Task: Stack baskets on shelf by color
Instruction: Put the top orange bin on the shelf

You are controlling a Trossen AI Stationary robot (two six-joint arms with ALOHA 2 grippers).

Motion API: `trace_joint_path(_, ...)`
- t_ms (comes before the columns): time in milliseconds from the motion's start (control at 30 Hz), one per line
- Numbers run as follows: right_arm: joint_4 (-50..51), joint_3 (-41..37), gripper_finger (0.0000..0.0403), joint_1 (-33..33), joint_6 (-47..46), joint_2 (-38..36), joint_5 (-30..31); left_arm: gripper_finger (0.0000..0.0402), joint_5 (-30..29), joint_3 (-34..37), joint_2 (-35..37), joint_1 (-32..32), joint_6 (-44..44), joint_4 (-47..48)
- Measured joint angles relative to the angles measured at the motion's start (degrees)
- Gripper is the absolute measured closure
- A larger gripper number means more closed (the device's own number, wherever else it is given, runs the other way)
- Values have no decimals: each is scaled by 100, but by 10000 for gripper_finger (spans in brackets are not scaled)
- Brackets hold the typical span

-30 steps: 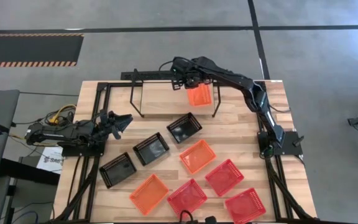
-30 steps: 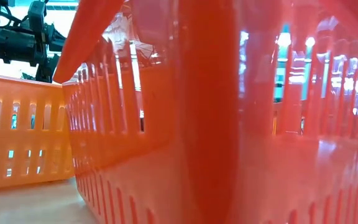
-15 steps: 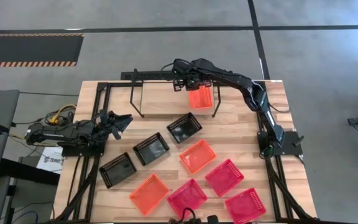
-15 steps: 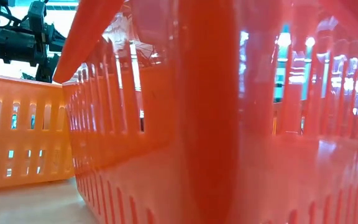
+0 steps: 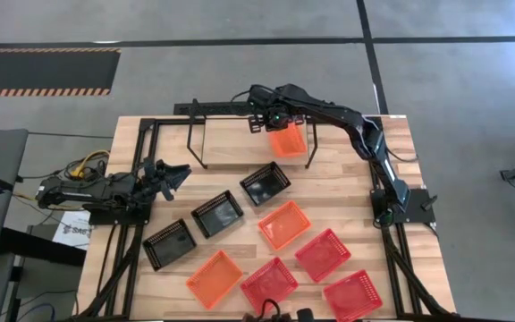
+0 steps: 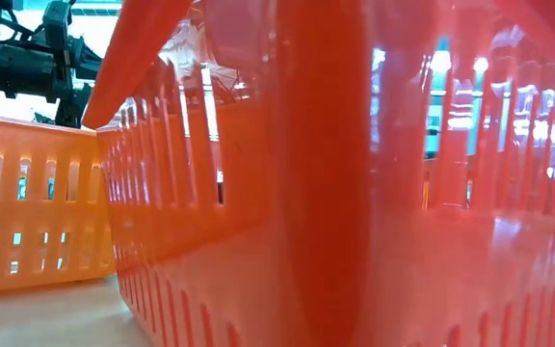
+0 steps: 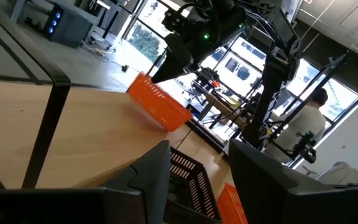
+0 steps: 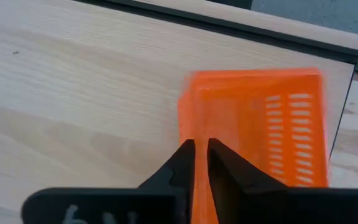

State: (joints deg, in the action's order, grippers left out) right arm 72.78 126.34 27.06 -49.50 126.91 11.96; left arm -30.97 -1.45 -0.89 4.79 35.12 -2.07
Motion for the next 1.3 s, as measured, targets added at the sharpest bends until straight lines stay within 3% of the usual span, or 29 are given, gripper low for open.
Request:
trace_joint_path(400,-396,0,378,-6,590,0,15,250,185,0,0,1,53,2)
trace_joint_path(733,613,0,400,-430,1305,-22,-666,250,187,0,0,1,-10,2)
trace_joint_path(967,-350,-29,401,-671,1688,-18,-956,250,189,0,1,1,-34,2)
trace_joint_path(1300,-1023,-905,402,-470,1907,-4,-1254,250,202,0,0,1,32,2)
